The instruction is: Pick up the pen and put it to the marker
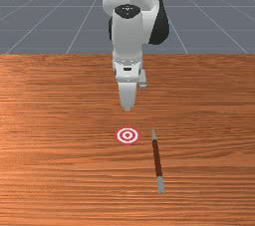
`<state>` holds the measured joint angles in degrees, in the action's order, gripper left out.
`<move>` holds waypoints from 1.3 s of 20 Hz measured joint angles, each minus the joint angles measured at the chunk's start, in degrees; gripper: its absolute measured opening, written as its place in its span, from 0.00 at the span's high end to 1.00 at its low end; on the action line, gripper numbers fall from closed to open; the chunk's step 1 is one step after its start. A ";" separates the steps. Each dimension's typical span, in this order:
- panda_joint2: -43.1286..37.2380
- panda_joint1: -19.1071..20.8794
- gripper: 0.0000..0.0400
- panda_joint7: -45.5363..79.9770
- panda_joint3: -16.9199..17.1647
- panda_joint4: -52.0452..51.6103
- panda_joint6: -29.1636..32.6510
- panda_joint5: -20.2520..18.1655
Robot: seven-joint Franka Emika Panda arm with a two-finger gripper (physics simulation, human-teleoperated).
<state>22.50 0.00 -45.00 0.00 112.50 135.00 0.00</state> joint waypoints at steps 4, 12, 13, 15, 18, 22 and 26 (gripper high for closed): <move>0.00 -0.25 0.22 1.64 0.30 -0.10 -0.45 -0.09; -2.61 -8.66 0.95 67.35 11.75 -0.90 -15.41 2.03; -1.70 -9.31 0.97 74.34 12.62 -2.39 -17.89 1.01; -0.61 -9.78 0.99 80.91 13.42 -4.05 -20.55 -0.22; -0.08 -9.99 1.00 83.86 13.70 -4.85 -21.78 -0.98; 0.31 -11.26 1.00 85.29 12.61 -5.39 -19.92 -1.18; 5.91 -13.21 1.00 87.56 9.78 -9.91 -14.80 -4.08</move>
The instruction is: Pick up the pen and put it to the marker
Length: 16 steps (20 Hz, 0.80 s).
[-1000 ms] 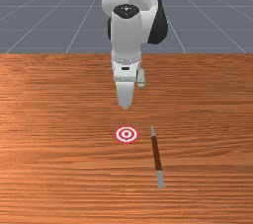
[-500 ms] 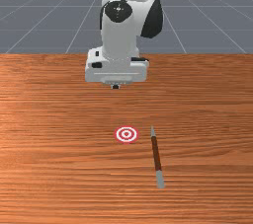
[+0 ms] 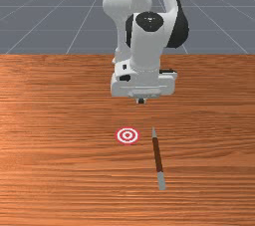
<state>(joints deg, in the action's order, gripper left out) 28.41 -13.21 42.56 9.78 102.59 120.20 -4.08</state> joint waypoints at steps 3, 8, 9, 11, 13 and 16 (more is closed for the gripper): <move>8.05 -0.24 1.00 1.47 -1.61 -10.32 0.33 -2.16; 19.12 1.39 0.10 2.20 -2.59 -22.61 0.66 -4.14; 20.78 1.60 0.06 2.28 -2.75 -23.85 0.80 -4.37; 23.36 1.72 0.02 3.30 -2.88 -25.09 1.22 -4.91; 25.19 1.74 0.01 3.80 -2.95 -25.98 1.52 -5.10; 26.40 1.62 0.00 3.96 -2.96 -26.50 1.81 -5.03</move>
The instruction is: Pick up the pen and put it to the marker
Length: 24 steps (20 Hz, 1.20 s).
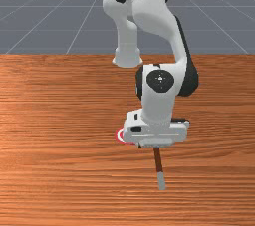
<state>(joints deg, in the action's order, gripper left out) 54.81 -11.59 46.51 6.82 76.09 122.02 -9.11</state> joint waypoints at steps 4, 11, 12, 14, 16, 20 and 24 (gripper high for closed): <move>1.60 -1.09 0.00 0.91 0.12 -0.37 2.25 0.42; 3.05 -2.52 0.03 2.52 0.98 -0.28 5.55 1.13; 3.10 -2.59 0.34 2.58 0.99 -0.32 5.66 1.15; 3.16 -2.68 0.58 2.58 0.93 -0.35 5.90 1.17; 3.15 -2.71 0.75 2.60 0.92 -0.32 5.98 1.17; 1.68 -2.76 0.77 2.59 1.32 0.86 5.83 1.42; -4.04 -3.54 0.77 2.00 2.61 9.17 6.37 2.78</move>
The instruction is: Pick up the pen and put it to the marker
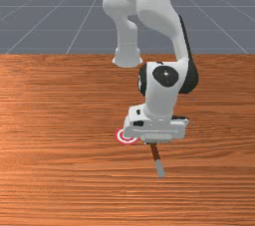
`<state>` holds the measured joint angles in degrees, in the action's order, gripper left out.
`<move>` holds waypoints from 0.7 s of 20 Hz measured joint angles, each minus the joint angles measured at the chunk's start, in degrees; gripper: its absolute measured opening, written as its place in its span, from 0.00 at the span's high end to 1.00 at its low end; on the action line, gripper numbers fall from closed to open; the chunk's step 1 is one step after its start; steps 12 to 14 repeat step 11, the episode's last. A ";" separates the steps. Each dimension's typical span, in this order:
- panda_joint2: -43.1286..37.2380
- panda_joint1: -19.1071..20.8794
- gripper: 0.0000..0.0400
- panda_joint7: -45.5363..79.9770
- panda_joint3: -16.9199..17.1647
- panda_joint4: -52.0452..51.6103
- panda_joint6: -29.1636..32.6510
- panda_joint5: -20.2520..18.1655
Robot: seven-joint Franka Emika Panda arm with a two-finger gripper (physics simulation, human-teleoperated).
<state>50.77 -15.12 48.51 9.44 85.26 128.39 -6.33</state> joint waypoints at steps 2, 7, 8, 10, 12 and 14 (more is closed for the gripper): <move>-2.87 -0.14 0.77 -0.29 1.04 5.35 2.01 0.77; -7.06 0.91 0.78 -2.14 2.92 14.28 7.41 1.92; -7.41 0.90 0.78 -2.27 2.99 14.99 7.69 2.02; -7.93 0.70 0.78 -2.48 3.02 16.25 8.42 2.25; -8.33 0.61 0.47 -2.60 2.94 17.30 9.70 2.21; -8.33 0.61 0.47 -2.60 2.94 17.30 9.70 2.21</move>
